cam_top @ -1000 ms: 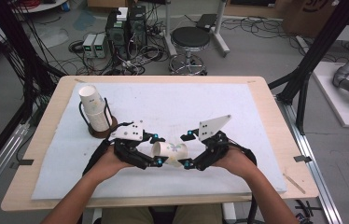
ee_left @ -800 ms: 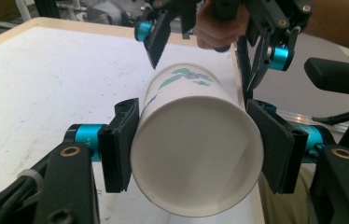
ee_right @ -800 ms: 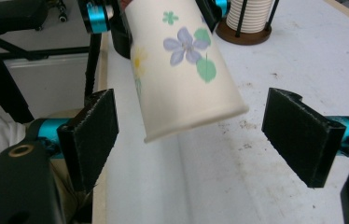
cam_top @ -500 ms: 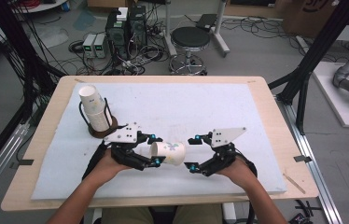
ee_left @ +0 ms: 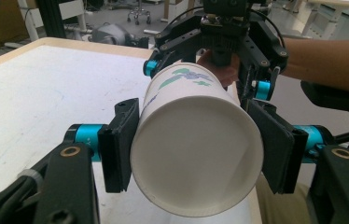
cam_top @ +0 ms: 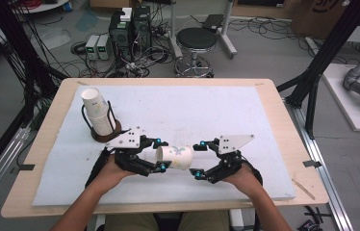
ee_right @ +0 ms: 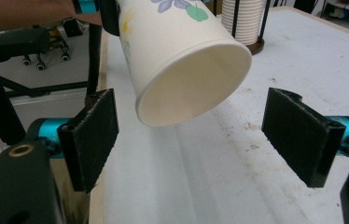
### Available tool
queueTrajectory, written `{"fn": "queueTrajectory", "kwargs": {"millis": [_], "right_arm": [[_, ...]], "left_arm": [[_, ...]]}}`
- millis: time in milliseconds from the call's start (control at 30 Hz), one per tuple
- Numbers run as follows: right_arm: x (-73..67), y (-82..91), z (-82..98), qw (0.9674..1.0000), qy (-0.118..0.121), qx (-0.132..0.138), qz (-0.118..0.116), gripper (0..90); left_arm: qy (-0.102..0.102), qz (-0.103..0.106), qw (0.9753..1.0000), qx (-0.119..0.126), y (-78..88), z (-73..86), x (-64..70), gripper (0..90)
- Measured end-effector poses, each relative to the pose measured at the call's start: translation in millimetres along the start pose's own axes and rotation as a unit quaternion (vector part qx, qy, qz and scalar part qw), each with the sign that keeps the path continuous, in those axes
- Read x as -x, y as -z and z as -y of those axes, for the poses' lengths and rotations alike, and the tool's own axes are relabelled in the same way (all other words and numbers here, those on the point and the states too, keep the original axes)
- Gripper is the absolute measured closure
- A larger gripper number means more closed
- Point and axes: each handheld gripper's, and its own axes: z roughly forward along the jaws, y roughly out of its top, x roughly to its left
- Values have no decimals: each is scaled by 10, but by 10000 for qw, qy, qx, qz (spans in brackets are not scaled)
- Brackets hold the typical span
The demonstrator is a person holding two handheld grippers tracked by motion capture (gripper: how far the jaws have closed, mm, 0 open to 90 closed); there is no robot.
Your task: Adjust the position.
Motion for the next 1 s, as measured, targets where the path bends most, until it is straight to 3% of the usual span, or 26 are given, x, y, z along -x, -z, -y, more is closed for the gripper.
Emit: {"fn": "queueTrajectory", "kwargs": {"millis": [633, 1000], "right_arm": [[-33, -60, -18, 9992, 103, 102, -363, 197], [-33, -48, -26, 9971, 103, 412, -626, 268]], "left_arm": [[-54, 325, 9993, 153, -11, -38, 65, 373], [-55, 464, 9986, 262, -41, -42, 72, 373]]}}
